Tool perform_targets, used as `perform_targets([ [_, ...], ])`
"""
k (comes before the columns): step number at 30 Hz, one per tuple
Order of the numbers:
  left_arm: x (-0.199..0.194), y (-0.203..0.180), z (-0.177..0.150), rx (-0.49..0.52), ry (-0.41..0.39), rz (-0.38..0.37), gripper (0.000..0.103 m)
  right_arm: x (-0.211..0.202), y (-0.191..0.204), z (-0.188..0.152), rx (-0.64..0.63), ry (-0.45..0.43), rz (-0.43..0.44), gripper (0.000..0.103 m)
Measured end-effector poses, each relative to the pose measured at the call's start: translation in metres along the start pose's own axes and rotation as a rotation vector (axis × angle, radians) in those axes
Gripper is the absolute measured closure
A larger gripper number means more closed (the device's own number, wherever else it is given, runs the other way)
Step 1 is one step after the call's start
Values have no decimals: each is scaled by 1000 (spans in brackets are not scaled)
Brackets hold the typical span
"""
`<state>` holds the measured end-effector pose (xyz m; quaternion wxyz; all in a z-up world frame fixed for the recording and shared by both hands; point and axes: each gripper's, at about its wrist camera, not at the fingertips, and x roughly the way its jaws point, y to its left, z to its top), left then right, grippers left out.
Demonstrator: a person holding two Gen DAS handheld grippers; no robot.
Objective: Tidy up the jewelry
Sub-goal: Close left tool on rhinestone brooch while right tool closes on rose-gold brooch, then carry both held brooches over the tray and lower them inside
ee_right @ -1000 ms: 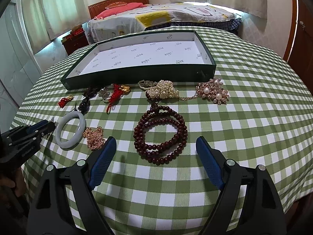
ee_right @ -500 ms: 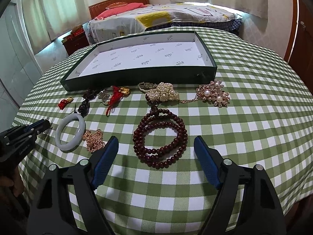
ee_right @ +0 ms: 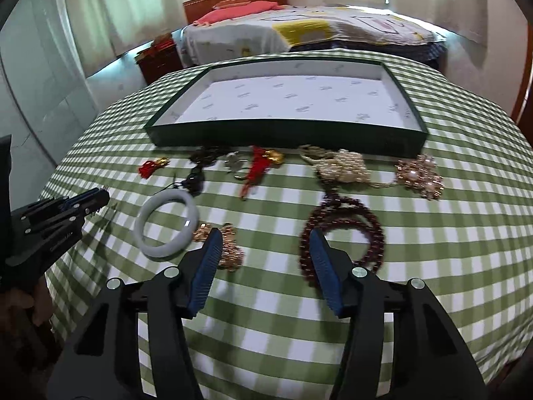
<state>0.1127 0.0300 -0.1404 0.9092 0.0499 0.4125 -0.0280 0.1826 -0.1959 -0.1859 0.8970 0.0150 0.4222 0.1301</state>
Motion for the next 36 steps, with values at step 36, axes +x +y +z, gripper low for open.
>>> perform_targets([
  [36,-11,4,6,-21,-22,1,89,-17,18,4,-101,-80,50,91],
])
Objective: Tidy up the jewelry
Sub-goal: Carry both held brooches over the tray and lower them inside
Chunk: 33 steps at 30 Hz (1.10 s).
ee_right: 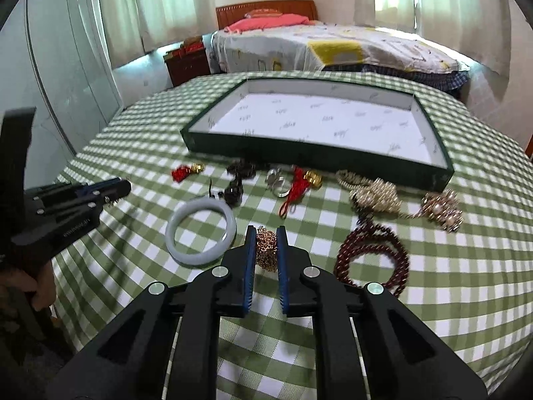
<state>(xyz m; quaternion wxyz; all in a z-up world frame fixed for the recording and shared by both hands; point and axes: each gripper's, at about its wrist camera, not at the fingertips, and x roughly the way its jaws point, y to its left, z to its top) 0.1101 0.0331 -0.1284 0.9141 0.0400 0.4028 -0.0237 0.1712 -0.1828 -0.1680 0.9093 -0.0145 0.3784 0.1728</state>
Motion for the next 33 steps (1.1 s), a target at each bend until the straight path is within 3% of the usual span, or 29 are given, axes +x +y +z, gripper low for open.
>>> perform_targets([
  [8,-13,-3,19,-7,-43,-25,89,-24,-9,22,16,-78,-5,91],
  [17,-17,-14,71,-20,-131,-99,89,-40,-35,72,43,-190,-32,91],
  [26,16,-37,148,-6,-226,-140,89,-2,-81,135,69,-243,-78,91],
  [33,78,-54,190,3,-188,-125,89,54,-122,165,99,-211,-107,91],
])
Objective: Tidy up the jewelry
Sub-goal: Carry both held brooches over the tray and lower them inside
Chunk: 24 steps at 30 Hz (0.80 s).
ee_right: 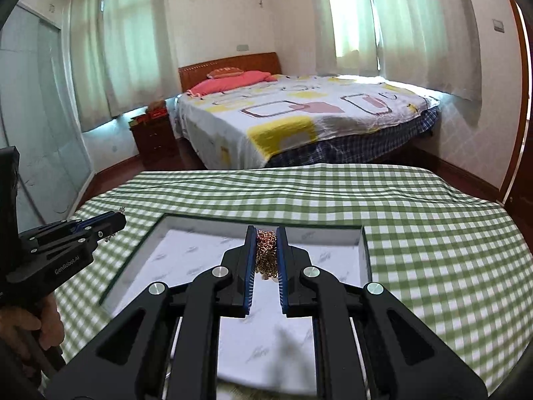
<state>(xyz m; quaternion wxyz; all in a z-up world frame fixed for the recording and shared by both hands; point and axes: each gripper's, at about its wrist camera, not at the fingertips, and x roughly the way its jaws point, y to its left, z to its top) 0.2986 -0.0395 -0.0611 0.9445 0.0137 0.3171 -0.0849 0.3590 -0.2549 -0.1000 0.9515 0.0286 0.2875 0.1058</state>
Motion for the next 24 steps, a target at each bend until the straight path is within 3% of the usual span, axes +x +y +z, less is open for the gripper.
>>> perform_targets([
  [6,57,-3,7,-1,76,7,89,54,-26,6,32,80,-12,91],
  [11,99,2,5,-27,185,8,89,92,-39,1,66,189,-15,91],
  [20,135,13,-4,-80,365,-25,89,121,-40,-7,91,345,-16,91],
  [24,137,11,-7,-82,380,-27,82,125,-41,-10,104,376,-23,88],
])
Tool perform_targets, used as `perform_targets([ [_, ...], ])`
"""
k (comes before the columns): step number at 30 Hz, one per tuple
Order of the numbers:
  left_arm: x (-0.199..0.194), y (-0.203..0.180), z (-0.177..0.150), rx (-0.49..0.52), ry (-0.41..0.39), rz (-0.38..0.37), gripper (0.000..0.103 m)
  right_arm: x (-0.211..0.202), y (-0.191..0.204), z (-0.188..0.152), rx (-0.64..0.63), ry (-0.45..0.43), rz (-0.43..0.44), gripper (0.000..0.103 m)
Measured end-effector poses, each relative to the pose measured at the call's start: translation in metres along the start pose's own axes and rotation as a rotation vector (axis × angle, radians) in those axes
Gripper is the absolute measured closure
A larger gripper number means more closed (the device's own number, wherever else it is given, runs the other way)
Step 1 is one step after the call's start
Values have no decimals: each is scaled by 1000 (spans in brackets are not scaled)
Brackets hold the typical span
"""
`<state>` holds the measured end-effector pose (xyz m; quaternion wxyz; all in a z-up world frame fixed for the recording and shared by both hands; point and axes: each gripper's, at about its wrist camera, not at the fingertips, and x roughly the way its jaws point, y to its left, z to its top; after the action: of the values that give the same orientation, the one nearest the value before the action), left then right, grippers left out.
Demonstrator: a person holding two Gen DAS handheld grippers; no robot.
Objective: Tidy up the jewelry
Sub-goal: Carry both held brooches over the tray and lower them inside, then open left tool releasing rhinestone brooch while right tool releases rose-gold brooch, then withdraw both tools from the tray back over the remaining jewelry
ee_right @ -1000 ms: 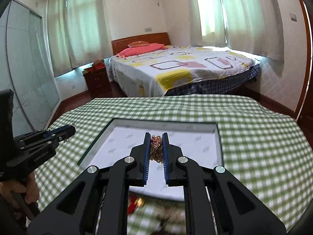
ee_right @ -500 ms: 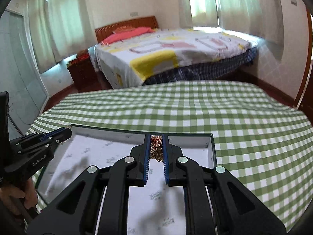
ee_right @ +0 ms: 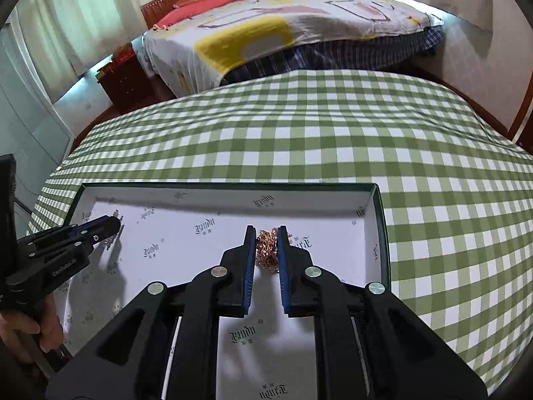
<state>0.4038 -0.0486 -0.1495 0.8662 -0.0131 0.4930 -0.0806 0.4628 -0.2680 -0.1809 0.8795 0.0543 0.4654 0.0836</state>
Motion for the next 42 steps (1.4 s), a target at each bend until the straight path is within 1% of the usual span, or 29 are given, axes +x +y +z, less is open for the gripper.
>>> perform_targets([
  [2,0,-1,1,3,2,5,68,-1,-2,0,5,-2,-2,72],
  [3,0,-2,0,2,4,6,55,-2,-1,-1,5,-7,-3,69],
  [4,0,-2,0,-2,3,3,49,-3,-2,0,3,-12,-4,65],
  [8,-4,-1,0,-11,-23,-3,46,-9,-1,-2,-4,-39,-3,65],
  [9,-7,-1,1,-10,-36,-1,44,-15,1,-4,-2,-55,4,65],
  [12,-25,-3,-4,-6,-105,9,38,-32,3,-7,-6,-107,7,62],
  [13,-35,-4,-8,0,-142,10,34,-41,5,-10,-11,-133,8,57],
  [15,-57,-8,-16,19,-217,18,30,-57,10,-16,-22,-171,7,56],
  [18,-84,-14,-31,51,-304,35,29,-85,19,-33,-41,-232,-1,55],
  [20,-102,-17,-43,56,-349,45,28,-100,23,-43,-45,-261,-10,51],
  [22,-115,-16,-51,55,-376,43,28,-114,29,-57,-49,-283,-15,50],
  [24,-130,-17,-67,57,-397,48,28,-126,33,-70,-54,-299,-28,49],
  [30,-159,-19,-104,54,-431,52,28,-157,40,-106,-48,-322,-46,49],
  [33,-168,-18,-121,44,-443,50,28,-168,40,-123,-43,-327,-51,49],
  [39,-179,-13,-153,33,-465,78,28,-187,45,-160,-54,-341,-73,49],
  [40,-179,-12,-158,28,-463,76,28,-188,45,-168,-54,-342,-72,48],
  [42,-179,-10,-168,20,-456,74,28,-189,47,-181,-58,-337,-79,44],
])
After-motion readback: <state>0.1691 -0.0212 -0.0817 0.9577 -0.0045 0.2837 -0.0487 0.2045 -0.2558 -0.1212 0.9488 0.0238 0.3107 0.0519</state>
